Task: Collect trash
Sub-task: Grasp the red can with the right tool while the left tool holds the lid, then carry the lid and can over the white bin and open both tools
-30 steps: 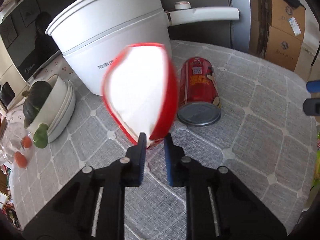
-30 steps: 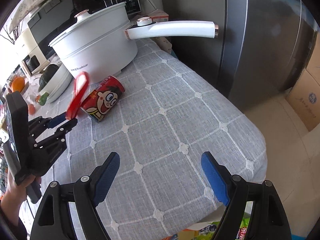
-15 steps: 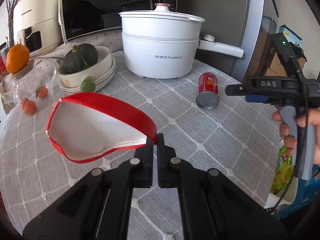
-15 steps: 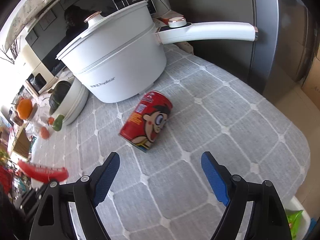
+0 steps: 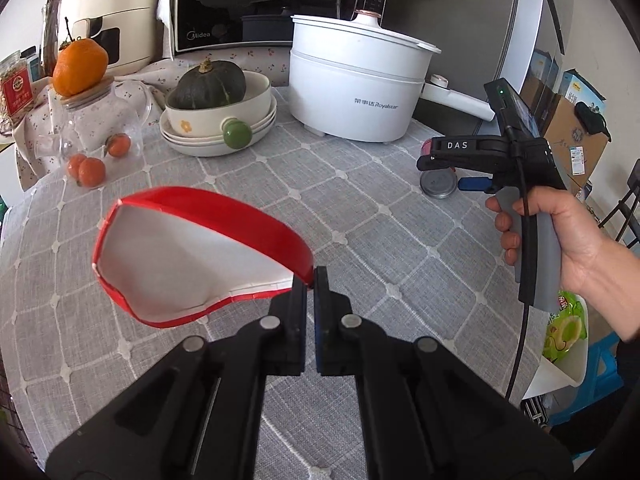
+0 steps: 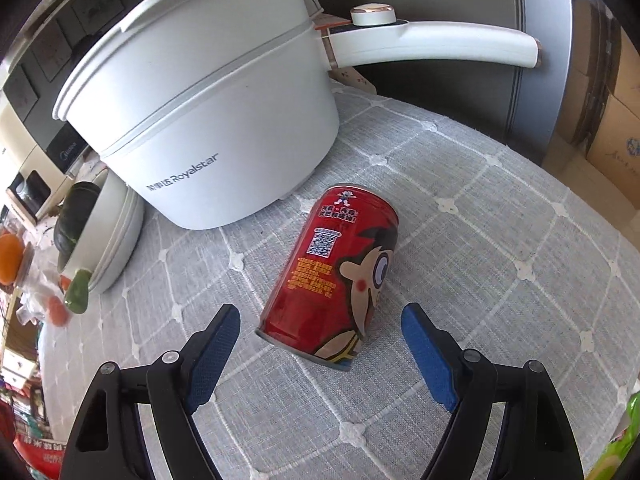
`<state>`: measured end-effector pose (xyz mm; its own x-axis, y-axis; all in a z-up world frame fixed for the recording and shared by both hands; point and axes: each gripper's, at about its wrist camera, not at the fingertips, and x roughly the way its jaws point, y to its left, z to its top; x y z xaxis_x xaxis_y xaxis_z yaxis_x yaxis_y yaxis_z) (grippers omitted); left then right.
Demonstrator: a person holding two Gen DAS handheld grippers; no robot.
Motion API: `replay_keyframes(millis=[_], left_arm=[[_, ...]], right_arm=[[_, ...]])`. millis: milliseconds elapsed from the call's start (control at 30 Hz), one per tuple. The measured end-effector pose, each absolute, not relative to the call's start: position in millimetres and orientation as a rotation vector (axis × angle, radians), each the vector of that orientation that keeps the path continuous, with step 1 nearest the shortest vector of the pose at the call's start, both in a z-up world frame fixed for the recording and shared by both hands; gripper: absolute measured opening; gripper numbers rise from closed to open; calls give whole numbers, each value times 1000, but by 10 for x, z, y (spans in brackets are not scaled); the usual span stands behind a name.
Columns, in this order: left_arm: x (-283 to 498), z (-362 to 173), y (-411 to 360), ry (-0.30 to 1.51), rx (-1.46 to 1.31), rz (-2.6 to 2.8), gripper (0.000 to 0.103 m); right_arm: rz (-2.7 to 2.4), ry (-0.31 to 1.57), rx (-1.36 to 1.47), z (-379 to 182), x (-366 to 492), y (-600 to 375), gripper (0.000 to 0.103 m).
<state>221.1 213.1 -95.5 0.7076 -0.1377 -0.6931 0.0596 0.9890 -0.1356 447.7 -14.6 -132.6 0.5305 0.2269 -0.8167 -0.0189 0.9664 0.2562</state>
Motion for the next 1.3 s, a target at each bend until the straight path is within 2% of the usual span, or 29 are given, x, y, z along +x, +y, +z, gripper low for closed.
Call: replay_keyframes(millis=[33,100,467,867,1300], left_arm=[[2206,-954,2133,778,-106,-111,3],[2194,-950,2134,778,-110,-111,3],[2032,-865,1901,818,-94,-120,3],[1565,-396,1369,810,-24,-122,3],[1028,-188,839,798,-125,-202,3]], right_arm=[[145,1003,234,-1342,4479,-157,70],[167,1014,253,-1373,4483,-176,59],[268,1033,221,-1166,4047,-409,58],[367,1101,123,-634,3166,-992,55],[408,1110,199,-431,2287,-1883,55]])
